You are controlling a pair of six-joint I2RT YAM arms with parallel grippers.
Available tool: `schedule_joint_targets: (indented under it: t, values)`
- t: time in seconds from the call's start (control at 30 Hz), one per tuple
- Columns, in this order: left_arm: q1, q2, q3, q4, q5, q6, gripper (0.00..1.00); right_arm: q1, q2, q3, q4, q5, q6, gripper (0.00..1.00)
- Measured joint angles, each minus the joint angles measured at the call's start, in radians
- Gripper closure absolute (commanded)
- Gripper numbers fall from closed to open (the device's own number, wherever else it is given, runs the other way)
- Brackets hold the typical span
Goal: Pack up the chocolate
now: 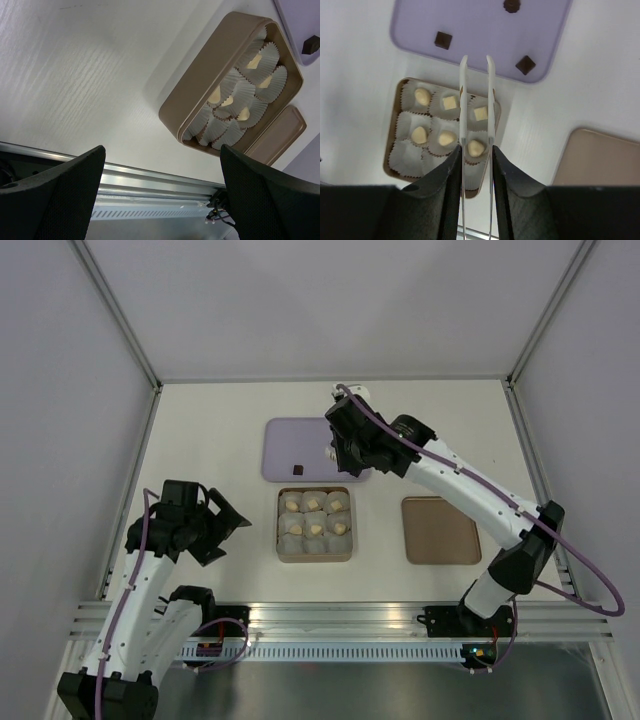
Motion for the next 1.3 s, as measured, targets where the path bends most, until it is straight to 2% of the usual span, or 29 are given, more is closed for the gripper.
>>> schedule_joint_targets:
  t: [0.33, 0.7, 1.03, 1.3]
  values:
    - [0.000, 0.028, 0.014, 0.007, 0.017, 0.001, 0.01, -0.188, 0.200, 0.052, 0.023, -0.031, -0.134, 0.64]
    - [0.000, 0.029, 0.014, 0.008, 0.017, 0.001, 0.00, -0.246, 0.507, 0.231, 0.090, -0.078, -0.260, 0.60]
    - [0.000, 0.029, 0.014, 0.007, 0.017, 0.001, 0.01, -0.252, 0.570, 0.283, 0.106, -0.086, -0.294, 0.57]
    - [0.000, 0.028, 0.014, 0.008, 0.017, 0.001, 0.00, -0.252, 0.602, 0.287, 0.111, -0.089, -0.296, 0.59]
